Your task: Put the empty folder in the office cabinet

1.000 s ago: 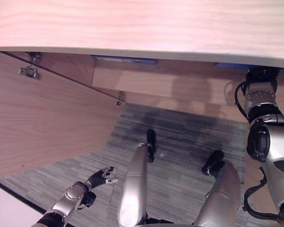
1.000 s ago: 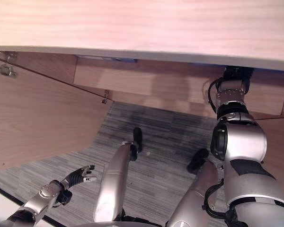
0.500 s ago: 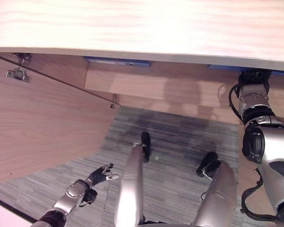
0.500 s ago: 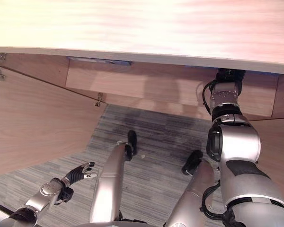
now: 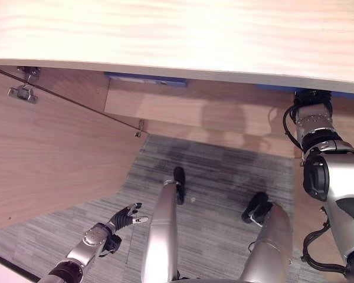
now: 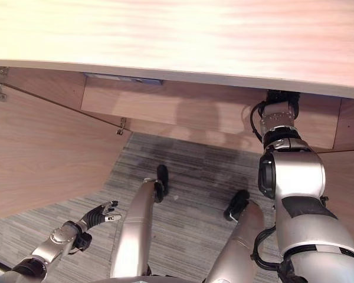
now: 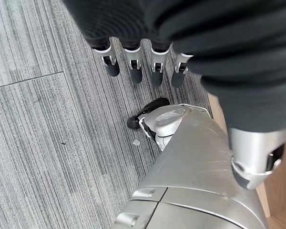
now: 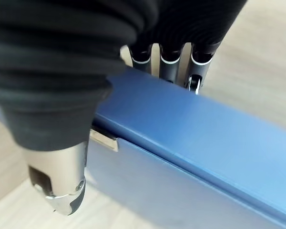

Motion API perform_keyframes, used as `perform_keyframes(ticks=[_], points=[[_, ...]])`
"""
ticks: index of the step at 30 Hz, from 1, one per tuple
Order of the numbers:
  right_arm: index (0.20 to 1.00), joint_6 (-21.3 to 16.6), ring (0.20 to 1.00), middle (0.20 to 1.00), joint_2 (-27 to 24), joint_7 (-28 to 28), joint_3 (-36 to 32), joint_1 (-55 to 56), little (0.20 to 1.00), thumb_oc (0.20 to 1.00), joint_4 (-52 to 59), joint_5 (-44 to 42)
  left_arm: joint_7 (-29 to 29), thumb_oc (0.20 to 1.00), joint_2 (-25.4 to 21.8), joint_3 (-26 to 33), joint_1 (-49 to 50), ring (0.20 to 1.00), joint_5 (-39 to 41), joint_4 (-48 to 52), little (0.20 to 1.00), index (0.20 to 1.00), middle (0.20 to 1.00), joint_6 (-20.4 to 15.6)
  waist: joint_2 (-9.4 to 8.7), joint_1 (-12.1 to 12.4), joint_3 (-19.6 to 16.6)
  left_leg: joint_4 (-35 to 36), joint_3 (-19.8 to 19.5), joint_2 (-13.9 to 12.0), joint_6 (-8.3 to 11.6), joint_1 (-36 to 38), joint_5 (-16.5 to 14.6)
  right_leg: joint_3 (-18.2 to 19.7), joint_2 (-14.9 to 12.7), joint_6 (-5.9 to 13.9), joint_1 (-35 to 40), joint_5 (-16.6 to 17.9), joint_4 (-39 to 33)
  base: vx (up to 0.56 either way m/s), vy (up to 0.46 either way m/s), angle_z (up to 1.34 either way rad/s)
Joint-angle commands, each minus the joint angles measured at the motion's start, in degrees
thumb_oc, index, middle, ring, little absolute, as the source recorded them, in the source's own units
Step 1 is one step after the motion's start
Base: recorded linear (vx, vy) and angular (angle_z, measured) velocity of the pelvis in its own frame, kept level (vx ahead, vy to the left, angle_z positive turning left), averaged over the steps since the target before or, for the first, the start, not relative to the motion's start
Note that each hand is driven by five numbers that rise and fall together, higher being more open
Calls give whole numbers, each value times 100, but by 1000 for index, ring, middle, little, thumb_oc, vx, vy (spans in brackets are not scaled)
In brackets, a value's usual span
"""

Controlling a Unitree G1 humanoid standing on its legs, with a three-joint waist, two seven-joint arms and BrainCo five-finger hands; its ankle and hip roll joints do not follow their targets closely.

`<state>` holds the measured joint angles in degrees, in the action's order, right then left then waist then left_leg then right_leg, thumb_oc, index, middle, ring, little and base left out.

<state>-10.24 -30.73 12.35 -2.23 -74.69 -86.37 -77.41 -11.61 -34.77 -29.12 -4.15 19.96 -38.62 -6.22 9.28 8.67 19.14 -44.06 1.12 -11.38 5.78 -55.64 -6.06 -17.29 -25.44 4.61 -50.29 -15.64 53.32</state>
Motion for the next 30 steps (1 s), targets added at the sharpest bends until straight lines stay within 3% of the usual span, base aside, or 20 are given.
perform_keyframes(ticks=[1, 4, 13, 24, 30], points=[[1000, 382, 1000, 1000, -278, 513, -74, -256, 1000, 1000, -259, 711, 156, 1000, -461, -16, -225, 1000, -56, -400, 1000, 1000, 1000, 30, -39, 231, 165, -427, -147, -316, 172, 436, -1057, -294, 151, 400, 157, -173, -451, 0, 0, 0], [1000, 603, 1000, 1000, -234, 889, -22, -313, 1000, 1000, -447, 1072, 307, 1000, -317, -38, -271, 1000, -171, -546, 1000, 1000, 1000, 41, -123, 229, 120, -263, -111, -315, 177, 593, -1014, -362, 206, 396, 339, -135, -599, 4, -22, 1], [1000, 829, 1000, 1000, -116, 1103, 27, -198, 1000, 1000, -581, 1501, 491, 1000, -10, -48, -342, 1000, -82, -746, 1000, 1000, 1000, 15, -218, 223, 106, -123, -104, -308, 185, 899, -1021, -415, 260, 381, 679, -127, -744, 2, -2, 0], [1000, 821, 1000, 1000, 207, 1047, -226, 441, 1000, 1000, -459, 1513, 505, 1000, 212, 161, -233, 1000, 46, -1120, 1000, 1000, 1000, 101, -312, 230, 66, 197, -46, -296, 197, 1459, -992, -485, 347, 408, 1202, -61, -991, 7, -2, 0], [1000, 817, 1000, 1000, 401, 856, -444, 1260, 1000, 1000, -392, 1587, 390, 1000, 365, 420, 23, 1000, -101, -1477, 1000, 1000, 1000, 181, -412, 261, -87, 877, 11, -232, 230, 2099, -786, -561, 517, 475, 1902, 179, -1606, 59, -12, -2]])
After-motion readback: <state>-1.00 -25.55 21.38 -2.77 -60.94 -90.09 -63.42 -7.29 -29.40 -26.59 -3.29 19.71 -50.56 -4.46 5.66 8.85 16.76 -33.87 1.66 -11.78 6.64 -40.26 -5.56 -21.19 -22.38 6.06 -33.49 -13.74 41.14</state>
